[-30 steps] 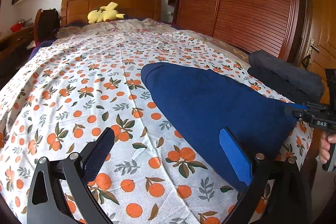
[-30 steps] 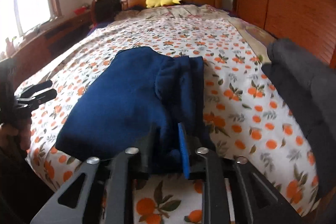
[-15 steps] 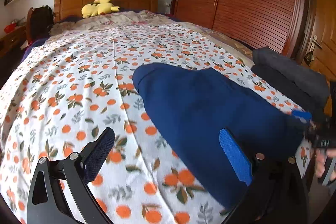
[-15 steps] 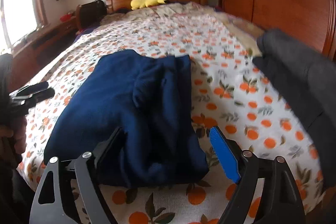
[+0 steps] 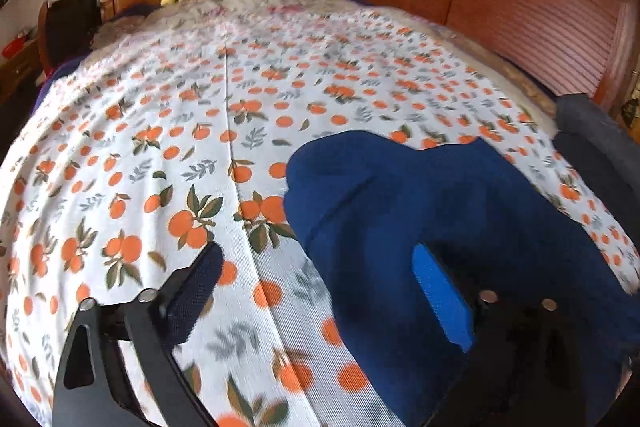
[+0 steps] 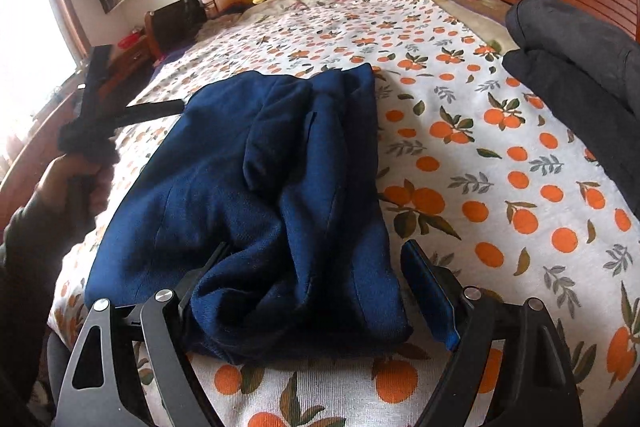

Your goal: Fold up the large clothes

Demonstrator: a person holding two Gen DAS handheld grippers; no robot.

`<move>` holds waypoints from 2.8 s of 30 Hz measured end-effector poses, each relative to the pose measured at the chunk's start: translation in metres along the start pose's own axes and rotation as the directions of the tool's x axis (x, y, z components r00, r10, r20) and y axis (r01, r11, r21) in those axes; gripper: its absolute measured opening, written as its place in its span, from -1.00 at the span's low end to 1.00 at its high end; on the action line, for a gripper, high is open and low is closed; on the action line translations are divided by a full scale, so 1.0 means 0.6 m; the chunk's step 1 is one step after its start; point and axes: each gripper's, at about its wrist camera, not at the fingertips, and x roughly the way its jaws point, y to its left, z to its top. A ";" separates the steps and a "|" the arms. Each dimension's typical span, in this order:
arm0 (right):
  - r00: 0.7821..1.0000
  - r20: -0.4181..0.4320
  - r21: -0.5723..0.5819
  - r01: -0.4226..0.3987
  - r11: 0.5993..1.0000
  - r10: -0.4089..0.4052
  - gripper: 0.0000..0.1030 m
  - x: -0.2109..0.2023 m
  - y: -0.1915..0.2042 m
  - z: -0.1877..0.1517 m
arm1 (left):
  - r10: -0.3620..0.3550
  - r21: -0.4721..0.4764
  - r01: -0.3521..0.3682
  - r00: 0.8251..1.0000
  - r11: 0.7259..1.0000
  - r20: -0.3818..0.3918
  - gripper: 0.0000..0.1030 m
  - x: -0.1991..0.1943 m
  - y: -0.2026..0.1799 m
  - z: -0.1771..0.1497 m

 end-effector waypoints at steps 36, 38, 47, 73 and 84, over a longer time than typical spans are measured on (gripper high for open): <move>0.919 0.389 -0.132 0.125 0.983 -0.065 -0.64 -0.323 -0.171 0.191 | -0.143 0.081 0.124 0.938 0.989 0.315 -0.80 -0.152 -0.401 0.272; 0.903 0.418 -0.117 0.158 0.981 -0.096 -0.64 -0.358 -0.201 0.205 | -0.188 0.097 0.165 0.927 0.981 0.324 -0.80 -0.152 -0.458 0.302; 0.831 0.453 -0.006 0.365 0.931 -0.323 -0.65 -0.481 -0.342 0.229 | -0.349 0.195 0.301 0.885 0.934 0.309 -0.78 -0.130 -0.695 0.374; 0.779 0.373 0.117 0.499 0.859 -0.504 -0.05 -0.475 -0.420 0.157 | -0.310 0.436 0.211 0.935 0.875 0.170 0.50 -0.103 -0.736 0.172; 0.825 0.237 0.130 0.497 0.858 -0.514 -0.08 -0.387 -0.449 0.165 | -0.328 0.463 0.192 0.916 0.865 0.232 0.96 -0.228 -0.705 0.081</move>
